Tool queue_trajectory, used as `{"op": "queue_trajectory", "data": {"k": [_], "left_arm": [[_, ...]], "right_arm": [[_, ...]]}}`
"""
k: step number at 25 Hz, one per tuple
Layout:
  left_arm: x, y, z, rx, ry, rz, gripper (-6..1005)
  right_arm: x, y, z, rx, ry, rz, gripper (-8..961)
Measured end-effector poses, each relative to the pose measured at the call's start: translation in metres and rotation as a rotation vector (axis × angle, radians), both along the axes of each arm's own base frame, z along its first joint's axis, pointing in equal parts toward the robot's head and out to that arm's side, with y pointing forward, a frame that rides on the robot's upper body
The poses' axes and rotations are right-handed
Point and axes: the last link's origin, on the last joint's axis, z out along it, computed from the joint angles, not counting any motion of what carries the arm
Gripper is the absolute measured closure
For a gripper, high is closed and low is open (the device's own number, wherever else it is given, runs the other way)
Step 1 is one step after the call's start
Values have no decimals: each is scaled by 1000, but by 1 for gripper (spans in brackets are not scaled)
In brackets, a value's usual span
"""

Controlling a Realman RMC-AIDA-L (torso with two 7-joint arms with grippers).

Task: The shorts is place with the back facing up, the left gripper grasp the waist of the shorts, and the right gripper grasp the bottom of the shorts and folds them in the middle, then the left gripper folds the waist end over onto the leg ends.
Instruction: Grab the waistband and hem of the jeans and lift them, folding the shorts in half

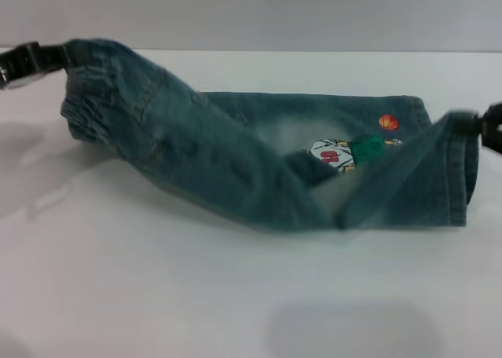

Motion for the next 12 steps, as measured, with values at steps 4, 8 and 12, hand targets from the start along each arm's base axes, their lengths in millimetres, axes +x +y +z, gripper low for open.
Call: {"op": "queue_trajectory", "data": {"k": [4,8,12], "left_arm": [[-5,7,5,73,6,26,831],[-7,10,3,102,12,51,829],[-11,14,2,125,30,79,826]], "right_arm": [[13,2,-1,88,33,-50,954],[20,8,-8,162,67,-94,955],[26,13,-20,213,82,-122,955]]}}
